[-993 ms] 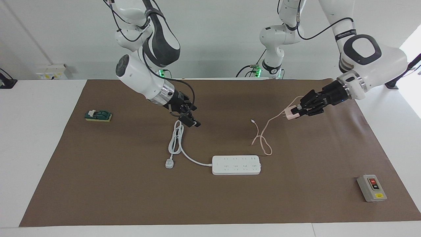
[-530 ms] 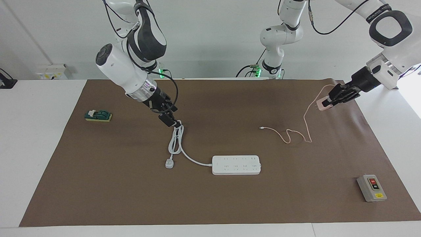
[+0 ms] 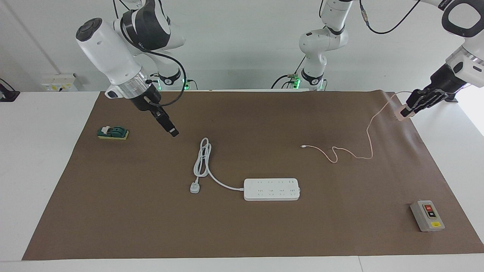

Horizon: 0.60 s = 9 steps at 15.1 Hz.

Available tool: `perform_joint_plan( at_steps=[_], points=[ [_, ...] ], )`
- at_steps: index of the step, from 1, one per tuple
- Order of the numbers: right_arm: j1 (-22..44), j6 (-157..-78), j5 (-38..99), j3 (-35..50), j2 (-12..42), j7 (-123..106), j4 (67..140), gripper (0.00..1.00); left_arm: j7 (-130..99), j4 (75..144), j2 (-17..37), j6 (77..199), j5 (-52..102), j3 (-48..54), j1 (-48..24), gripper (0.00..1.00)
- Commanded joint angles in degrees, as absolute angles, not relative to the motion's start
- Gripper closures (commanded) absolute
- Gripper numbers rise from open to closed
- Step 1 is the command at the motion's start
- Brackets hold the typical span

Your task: Plug charger into power strip

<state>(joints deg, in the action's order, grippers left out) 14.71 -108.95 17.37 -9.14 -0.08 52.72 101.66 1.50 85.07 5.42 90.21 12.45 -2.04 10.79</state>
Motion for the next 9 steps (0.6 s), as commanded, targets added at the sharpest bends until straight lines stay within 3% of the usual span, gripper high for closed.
perform_joint_plan(
  at_steps=[1,9],
  points=[
    [10.6,-102.6,13.3,-9.0,-2.8,41.9,99.1,0.0,-5.8,82.8,5.5,88.5,9.0,-1.1,9.2,1.0],
    [6.6,-89.3,6.7,-8.7,-4.0,17.6,88.9,0.0,-13.9,80.9,6.2,92.7,8.5,-0.7,5.6,1.0]
  ],
)
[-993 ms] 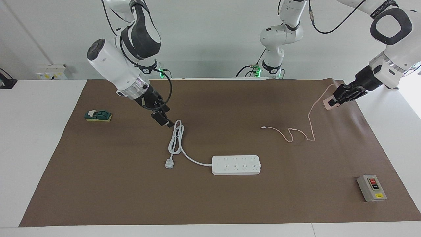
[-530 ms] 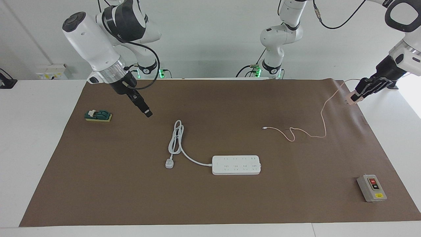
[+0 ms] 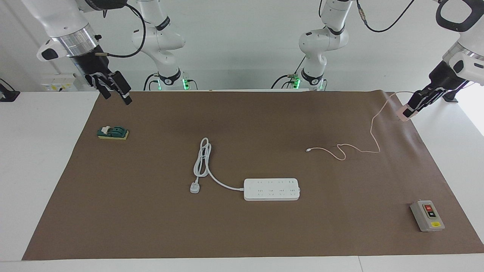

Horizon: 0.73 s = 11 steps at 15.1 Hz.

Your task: Plug charger into power strip

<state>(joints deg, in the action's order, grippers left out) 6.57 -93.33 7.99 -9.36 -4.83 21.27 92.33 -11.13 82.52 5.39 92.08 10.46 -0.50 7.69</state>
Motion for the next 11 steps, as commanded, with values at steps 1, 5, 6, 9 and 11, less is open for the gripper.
perform_joint_plan(
  at_steps=[1,5,6,9,11],
  points=[
    [6.7,-86.9,6.7,-8.4,-4.0,16.9,87.7,0.0,-15.5,80.8,6.4,93.0,7.4,-0.8,3.8,1.0],
    [7.0,-83.2,6.7,-7.8,-4.0,12.1,87.5,0.0,-28.7,80.3,6.5,93.2,5.5,-0.7,2.1,1.0],
    [7.0,-82.6,6.7,-7.8,-4.0,10.4,87.3,0.0,-30.0,80.4,6.6,93.2,5.5,-0.7,1.6,1.0],
    [6.2,-82.3,6.0,-8.0,-4.8,2.8,87.8,0.0,-42.0,80.4,6.9,93.3,5.3,-0.7,-1.3,1.0],
    [6.3,-81.3,3.7,-8.3,-6.2,-3.7,89.3,0.0,-50.0,80.4,7.7,93.5,5.1,-0.8,-2.8,1.0]
  ],
)
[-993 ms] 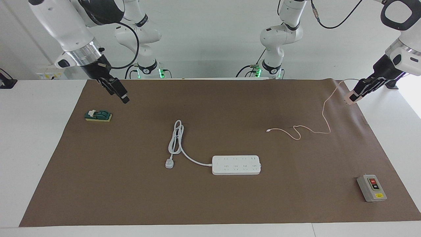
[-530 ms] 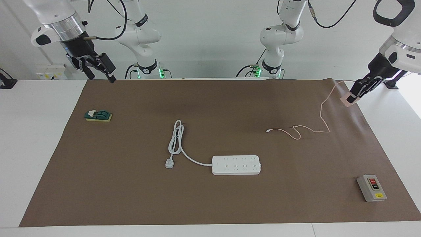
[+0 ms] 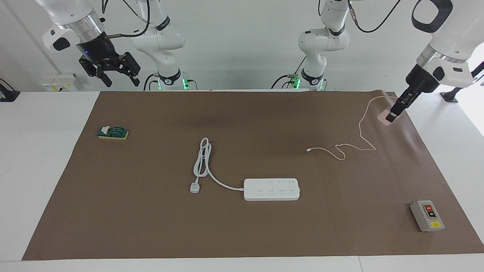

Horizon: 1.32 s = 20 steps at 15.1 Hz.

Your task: Plug charger into power strip

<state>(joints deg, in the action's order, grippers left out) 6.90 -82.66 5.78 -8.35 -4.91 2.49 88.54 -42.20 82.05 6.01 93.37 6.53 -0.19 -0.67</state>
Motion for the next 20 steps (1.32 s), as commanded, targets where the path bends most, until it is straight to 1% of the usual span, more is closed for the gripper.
perform_joint_plan(
  at_steps=[1,3,4,5,6,8,10,11,14,17,18,20],
  points=[
    [6.2,-81.2,3.6,-8.3,-6.8,-4.5,89.6,0.0,-52.0,80.4,8.2,93.8,4.1,-0.9,-4.2,1.0],
    [6.2,-81.4,2.1,-7.7,-7.5,-4.8,90.1,0.0,-61.8,80.3,9.0,94.0,1.3,-0.7,-6.2,1.0],
    [6.1,-81.5,1.8,-7.3,-6.2,-5.0,89.3,0.0,-65.9,80.2,9.5,94.0,1.3,-0.8,-6.5,1.0],
    [6.1,-80.9,0.3,-6.4,-2.9,-5.1,87.5,0.0,-69.7,80.1,9.7,94.2,1.2,-0.7,-7.6,1.0],
    [5.6,-79.7,-0.5,-5.9,-2.1,-5.2,85.7,0.0,-73.7,80.1,10.6,94.2,1.0,-0.8,-9.6,1.0],
    [3.3,-79.6,-1.1,-4.6,-0.9,-5.3,85.2,0.0,-81.4,79.4,12.8,95.5,0.5,-0.9,-12.2,1.0],
    [2.4,-77.9,-2.1,-4.0,2.7,-6.8,80.8,0.0,-88.1,77.8,14.9,96.7,0.6,-0.8,-13.3,1.0],
    [2.4,-77.7,-2.5,-4.0,2.6,-8.3,80.3,0.0,-90.9,77.5,15.9,96.8,0.5,-0.8,-13.5,1.0],
    [2.5,-78.2,-2.6,-4.0,2.4,-8.9,80.9,0.0,-96.8,77.4,18.7,100.2,-3.2,-1.1,-17.1,1.0],
    [2.5,-80.1,-3.3,-4.0,1.8,-9.4,85.2,0.0,-101.0,77.3,21.4,101.6,-5.4,-1.0,-19.4,1.0],
    [2.6,-80.2,-3.3,-4.0,0.9,-9.3,87.9,0.0,-102.0,77.3,21.8,101.6,-5.4,-0.9,-19.7,1.0],
    [2.6,-81.5,-3.3,-3.9,-0.3,-9.4,90.8,0.0,-105.6,77.4,23.0,101.5,-5.5,-0.9,-21.3,1.0]
  ],
)
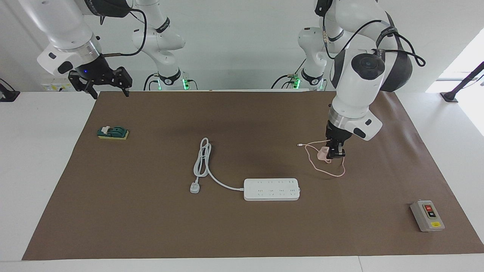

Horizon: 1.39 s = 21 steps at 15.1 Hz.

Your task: Plug charger into power strip

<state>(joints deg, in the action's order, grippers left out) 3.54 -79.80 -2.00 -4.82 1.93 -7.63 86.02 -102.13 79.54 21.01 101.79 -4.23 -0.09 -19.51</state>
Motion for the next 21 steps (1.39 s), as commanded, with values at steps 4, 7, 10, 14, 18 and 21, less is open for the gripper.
perform_joint_plan(
  at_steps=[4,7,10,14,18,21],
  points=[
    [2.2,-83.1,-3.3,-3.8,2.1,-10.7,92.1,0.0,-112.7,77.5,26.3,101.6,-5.5,-1.0,-23.5,1.0],
    [0.3,-82.0,-3.3,-2.5,2.7,-11.4,90.4,0.0,-119.1,79.2,26.7,101.7,-6.2,-1.0,-25.2,1.0],
    [-1.4,-82.5,-3.2,-2.4,2.6,-11.4,90.2,0.0,-122.4,79.5,26.7,101.6,-5.9,-0.9,-25.9,1.0],
    [-1.4,-82.8,-2.7,-2.4,2.5,-10.3,89.4,0.0,-125.4,79.2,30.7,107.2,-6.2,-1.1,-27.3,1.0],
    [-1.5,-84.6,-2.2,-2.6,2.5,-3.8,89.3,0.0,-124.5,79.1,32.5,108.3,-6.4,-1.1,-27.4,1.0],
    [-1.5,-84.9,-2.1,-2.9,2.5,-4.0,89.3,0.0,-123.8,78.8,33.3,108.4,-6.5,-1.0,-27.5,1.0]
  ],
)
